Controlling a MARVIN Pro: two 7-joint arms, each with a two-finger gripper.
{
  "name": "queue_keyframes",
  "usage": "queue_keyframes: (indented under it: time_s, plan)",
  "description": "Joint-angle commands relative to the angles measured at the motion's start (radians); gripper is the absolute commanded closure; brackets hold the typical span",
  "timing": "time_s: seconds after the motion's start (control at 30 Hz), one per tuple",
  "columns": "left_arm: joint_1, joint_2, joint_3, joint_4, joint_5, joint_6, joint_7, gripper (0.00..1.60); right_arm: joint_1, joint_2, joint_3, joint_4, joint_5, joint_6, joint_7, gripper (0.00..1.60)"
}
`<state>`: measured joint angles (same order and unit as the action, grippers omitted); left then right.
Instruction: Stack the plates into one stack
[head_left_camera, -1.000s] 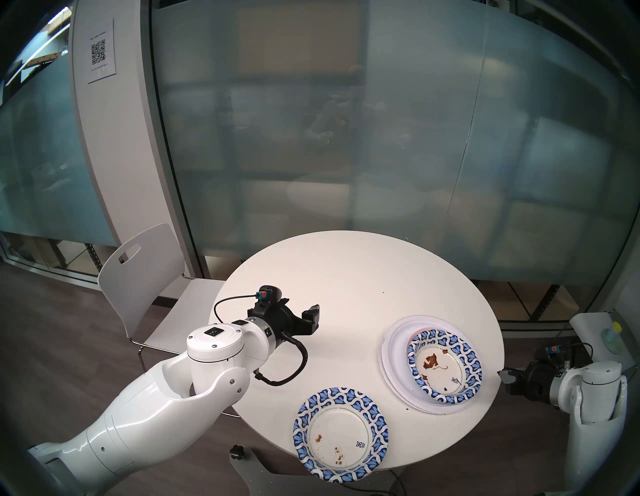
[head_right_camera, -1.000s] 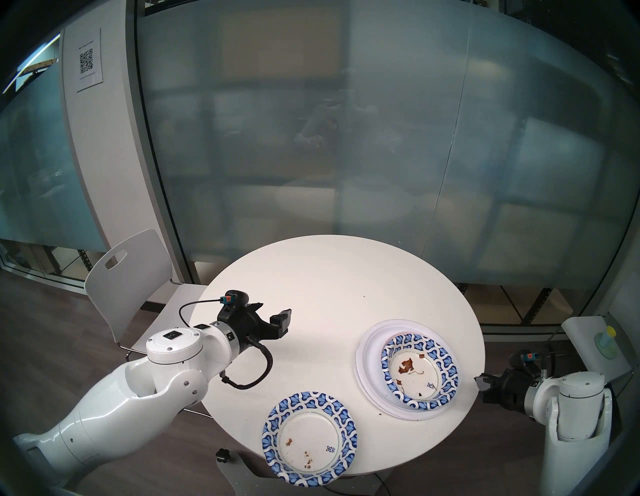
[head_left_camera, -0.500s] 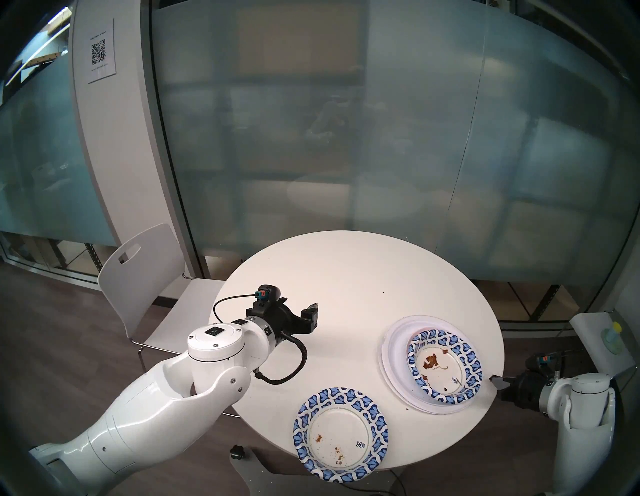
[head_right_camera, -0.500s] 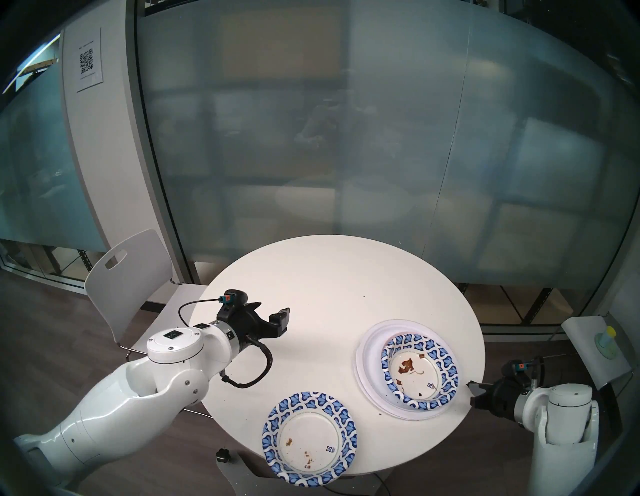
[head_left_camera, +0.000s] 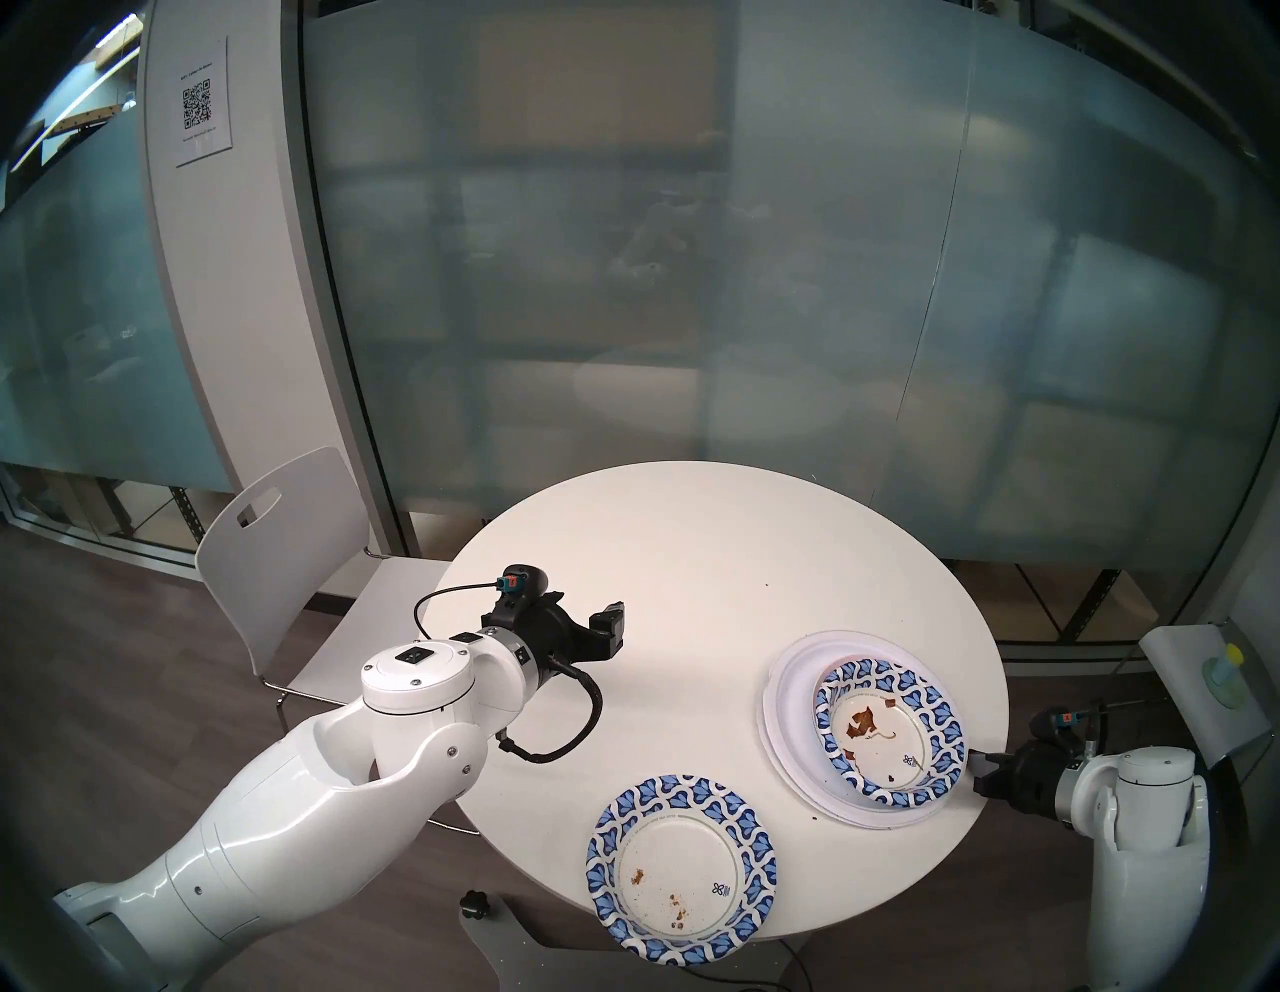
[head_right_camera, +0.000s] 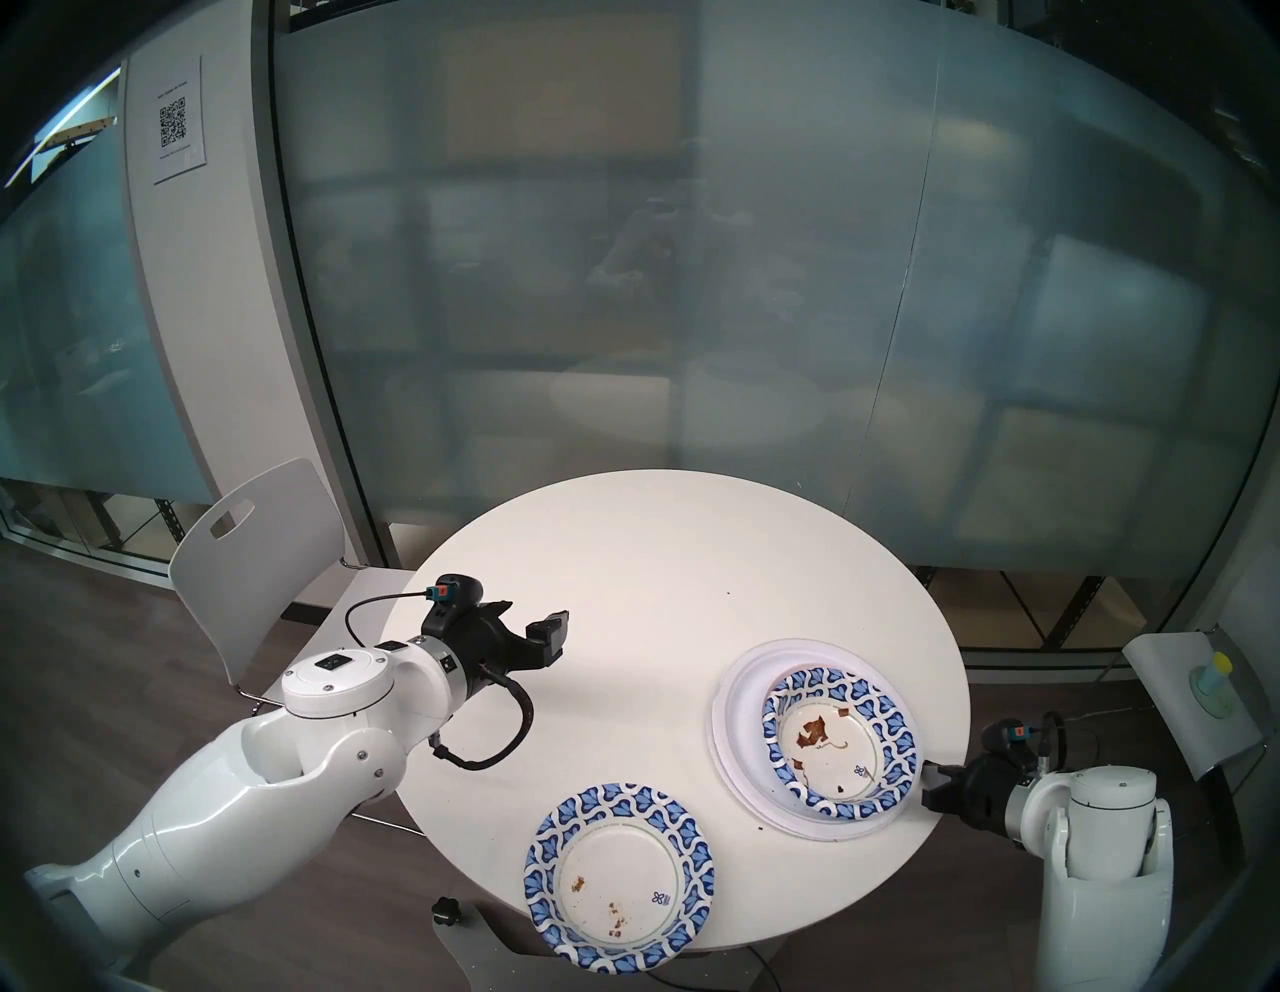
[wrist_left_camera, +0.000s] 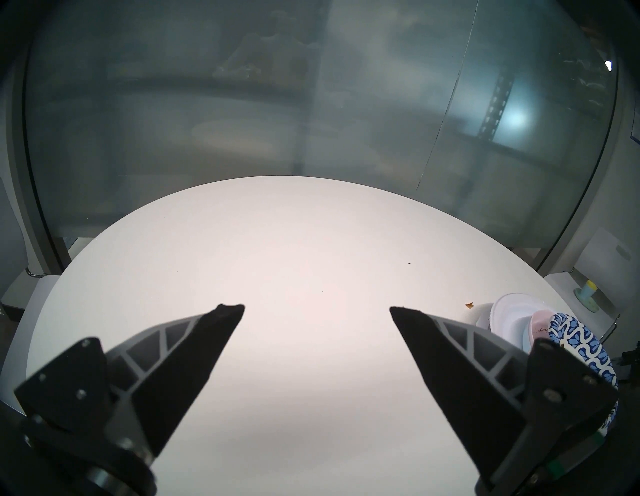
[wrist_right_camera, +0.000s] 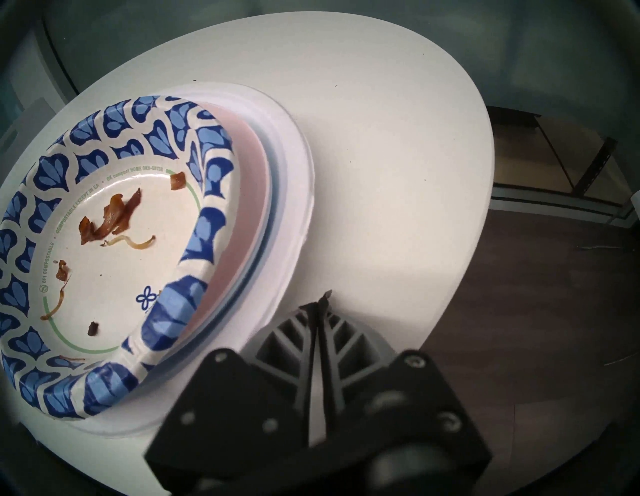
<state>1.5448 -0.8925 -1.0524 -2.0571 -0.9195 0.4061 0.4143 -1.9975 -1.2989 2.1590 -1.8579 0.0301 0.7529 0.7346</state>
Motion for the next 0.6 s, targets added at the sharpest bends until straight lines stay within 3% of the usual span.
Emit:
queue_keyframes:
  time_s: [0.0,0.57]
  plan:
    - [0.005,0.012,-0.021,-0.02,0.0,-0.015,0.002,0.0,0.039,0.011,-0.001,0.002,0.007,-0.02,-0.002,1.15]
    - [0.015,0.036,-0.04,-0.027,-0.014,-0.024,0.002,0.0,0.092,0.019,-0.068,0.015,0.007,-0.012,-0.02,1.17]
